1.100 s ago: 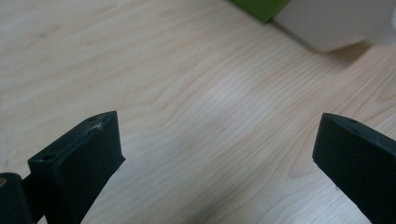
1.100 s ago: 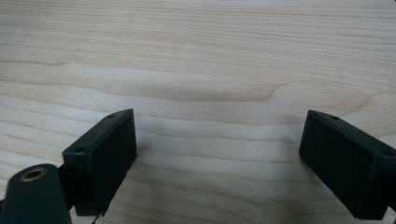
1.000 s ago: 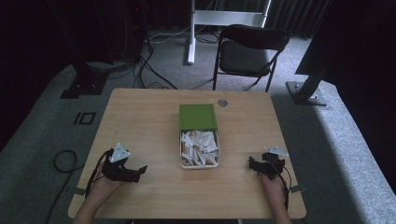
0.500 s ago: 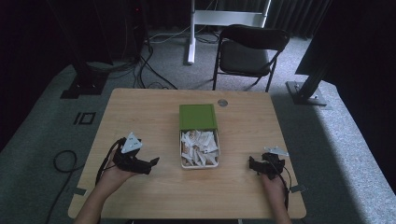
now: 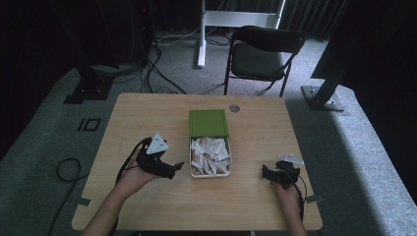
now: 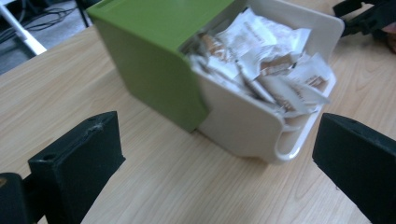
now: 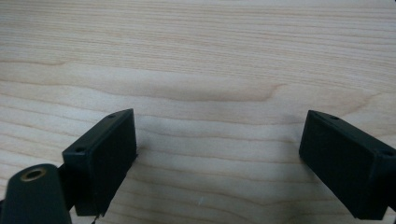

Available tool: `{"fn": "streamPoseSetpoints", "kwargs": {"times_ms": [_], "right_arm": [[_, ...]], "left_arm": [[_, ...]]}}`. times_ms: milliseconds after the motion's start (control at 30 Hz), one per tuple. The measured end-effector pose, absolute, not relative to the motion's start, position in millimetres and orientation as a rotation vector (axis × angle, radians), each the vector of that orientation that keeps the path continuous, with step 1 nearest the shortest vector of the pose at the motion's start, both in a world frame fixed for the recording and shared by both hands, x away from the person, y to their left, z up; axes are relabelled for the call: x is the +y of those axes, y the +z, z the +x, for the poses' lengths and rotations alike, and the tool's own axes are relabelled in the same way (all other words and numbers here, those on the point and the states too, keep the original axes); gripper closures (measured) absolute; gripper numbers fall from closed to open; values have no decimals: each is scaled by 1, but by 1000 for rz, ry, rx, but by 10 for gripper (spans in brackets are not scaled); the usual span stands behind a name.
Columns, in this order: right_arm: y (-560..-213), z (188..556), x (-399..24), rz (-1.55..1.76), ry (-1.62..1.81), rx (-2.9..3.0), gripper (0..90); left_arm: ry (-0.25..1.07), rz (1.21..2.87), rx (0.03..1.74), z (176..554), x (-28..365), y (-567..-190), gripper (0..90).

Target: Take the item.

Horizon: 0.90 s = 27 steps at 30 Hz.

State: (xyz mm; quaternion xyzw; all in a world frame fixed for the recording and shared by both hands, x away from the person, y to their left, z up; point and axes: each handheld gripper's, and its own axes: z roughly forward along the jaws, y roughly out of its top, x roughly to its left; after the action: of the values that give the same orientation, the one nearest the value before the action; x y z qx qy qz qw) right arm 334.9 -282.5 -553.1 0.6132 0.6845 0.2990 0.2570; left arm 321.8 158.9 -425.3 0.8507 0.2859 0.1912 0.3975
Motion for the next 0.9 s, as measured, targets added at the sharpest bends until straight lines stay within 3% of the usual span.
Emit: {"fn": "streamPoseSetpoints", "kwargs": {"times_ms": [800,900], "right_arm": [[-553,335,-283,1663,812,1857,109],[-553,335,-283,1663,812,1857,109]], "left_arm": [[376,2292,587,346,85,-437,19],[380,2299,575,348,80,-436,52]]}}
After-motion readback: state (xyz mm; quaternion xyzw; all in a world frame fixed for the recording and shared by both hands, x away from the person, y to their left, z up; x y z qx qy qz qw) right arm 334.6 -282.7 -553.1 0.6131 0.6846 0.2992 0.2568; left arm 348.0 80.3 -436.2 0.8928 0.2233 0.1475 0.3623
